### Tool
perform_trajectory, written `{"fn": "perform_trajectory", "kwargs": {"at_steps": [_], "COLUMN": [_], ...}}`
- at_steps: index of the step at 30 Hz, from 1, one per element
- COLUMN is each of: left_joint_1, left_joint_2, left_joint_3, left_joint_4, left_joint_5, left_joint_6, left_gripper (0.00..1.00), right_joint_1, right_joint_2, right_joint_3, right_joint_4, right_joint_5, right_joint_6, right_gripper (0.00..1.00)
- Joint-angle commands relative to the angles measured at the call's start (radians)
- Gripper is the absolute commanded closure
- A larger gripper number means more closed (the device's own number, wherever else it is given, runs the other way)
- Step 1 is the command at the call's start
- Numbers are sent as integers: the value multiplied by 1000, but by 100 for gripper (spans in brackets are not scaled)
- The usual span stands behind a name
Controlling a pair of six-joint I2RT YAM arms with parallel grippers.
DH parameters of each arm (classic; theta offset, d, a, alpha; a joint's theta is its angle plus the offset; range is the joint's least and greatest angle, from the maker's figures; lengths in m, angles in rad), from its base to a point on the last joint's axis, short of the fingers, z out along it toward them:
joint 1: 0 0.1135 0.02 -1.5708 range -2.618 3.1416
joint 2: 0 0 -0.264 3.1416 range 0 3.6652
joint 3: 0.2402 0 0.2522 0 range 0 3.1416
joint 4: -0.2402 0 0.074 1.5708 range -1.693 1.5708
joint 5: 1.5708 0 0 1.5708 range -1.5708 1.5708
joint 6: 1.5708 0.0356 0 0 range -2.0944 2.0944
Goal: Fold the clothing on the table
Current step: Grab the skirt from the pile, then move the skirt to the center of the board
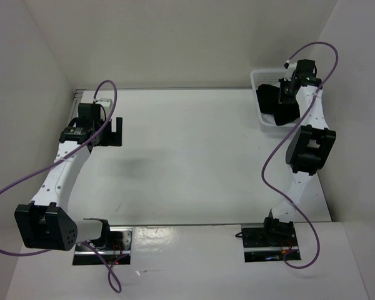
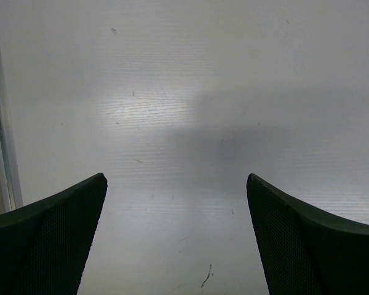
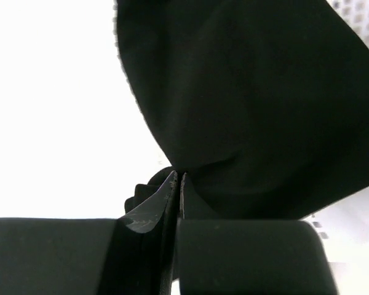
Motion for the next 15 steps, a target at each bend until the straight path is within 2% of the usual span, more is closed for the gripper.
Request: {"fn": "perform_trajectory", "kwargs": {"at_steps": [1, 5, 8, 10, 12, 13, 15], "left_joint_1": [-1, -1, -1, -1, -1, -1, -1], "left_joint_2": [-17, -17, -8, -8, -8, -8, -8], "left_joint_3": [-4, -4, -4, -4, -4, -4, -4], "left_joint_4": [19, 19, 19, 19, 19, 19, 19], "left_joint_5": [-4, -13, -13, -13, -13, -13, -13], "left_joint_6": [-2, -2, -2, -2, -2, -2, -2], "left_gripper": [0, 0, 0, 0, 0, 0, 0], "right_joint_1": [49, 109, 181, 235, 310, 333, 390], "right_joint_2": [-120, -150, -131, -83, -121, -132, -121], "right_joint_3": [151, 347, 576, 784, 755, 754, 765], "right_joint_4": [-54, -180, -304, -382, -389, -401, -526], "right_joint_5": [-88, -157, -188, -188, -188, -235, -331], "right_joint_6": [21, 39, 48, 26, 10, -2, -126], "right_gripper": [100, 100, 100, 100, 100, 91, 60]}}
